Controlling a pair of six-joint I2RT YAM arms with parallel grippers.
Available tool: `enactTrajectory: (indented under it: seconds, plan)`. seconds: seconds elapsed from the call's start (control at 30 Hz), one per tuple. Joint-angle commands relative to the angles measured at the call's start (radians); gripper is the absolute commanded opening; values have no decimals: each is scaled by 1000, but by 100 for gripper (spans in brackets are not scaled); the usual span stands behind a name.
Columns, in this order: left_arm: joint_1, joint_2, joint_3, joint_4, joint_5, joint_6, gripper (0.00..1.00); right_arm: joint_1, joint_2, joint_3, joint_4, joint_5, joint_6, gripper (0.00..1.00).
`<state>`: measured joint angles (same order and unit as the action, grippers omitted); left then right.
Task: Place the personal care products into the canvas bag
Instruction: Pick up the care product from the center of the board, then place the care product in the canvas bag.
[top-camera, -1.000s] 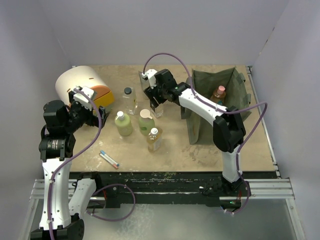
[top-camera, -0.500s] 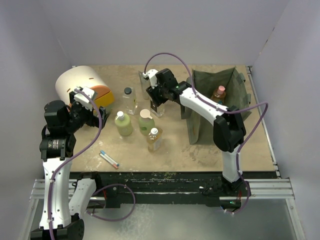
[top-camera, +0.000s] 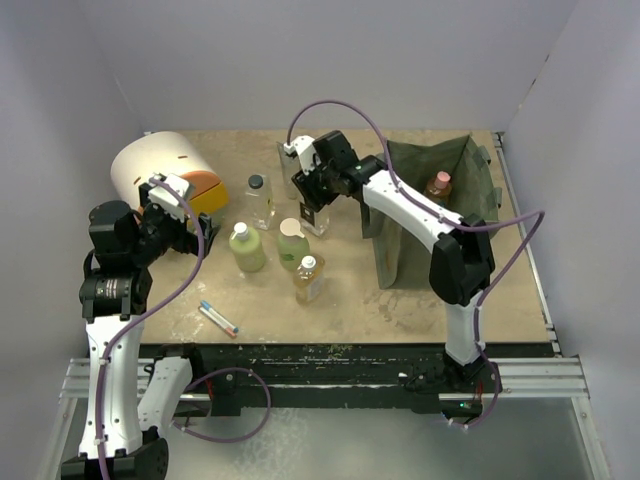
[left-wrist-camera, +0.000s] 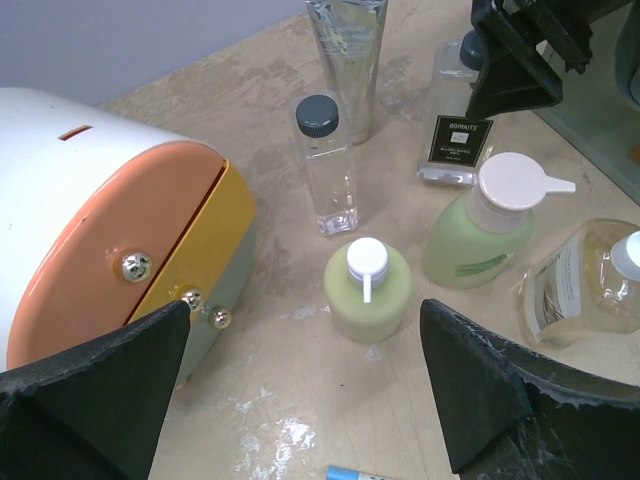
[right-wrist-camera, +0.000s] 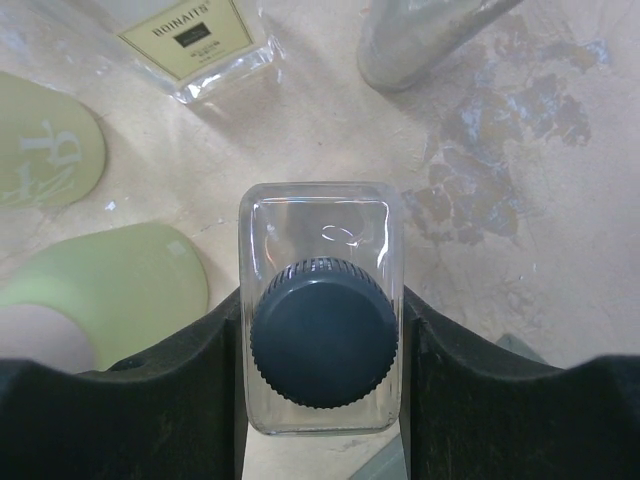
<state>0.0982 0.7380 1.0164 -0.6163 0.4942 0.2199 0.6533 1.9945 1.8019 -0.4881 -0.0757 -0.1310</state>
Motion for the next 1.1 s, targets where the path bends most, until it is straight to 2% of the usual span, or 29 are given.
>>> enactTrajectory:
  seconds: [0.0, 0.37, 0.73, 0.93, 1.07]
  plan:
    - [8, -6, -6, 35, 24, 1, 99, -4, -159, 121, 82, -47, -31, 0]
    - [8, 17, 0, 33, 30, -1, 99, -4, -296, 252, 29, -43, -43, 0]
    - [8, 36, 15, 30, 39, -11, 99, -4, -449, 365, -33, 41, -53, 0]
    - [8, 34, 15, 30, 46, -13, 99, -11, -540, 349, -24, 131, -102, 0]
    - [8, 36, 15, 32, 58, -16, 99, -107, -604, 300, -4, 134, -89, 0]
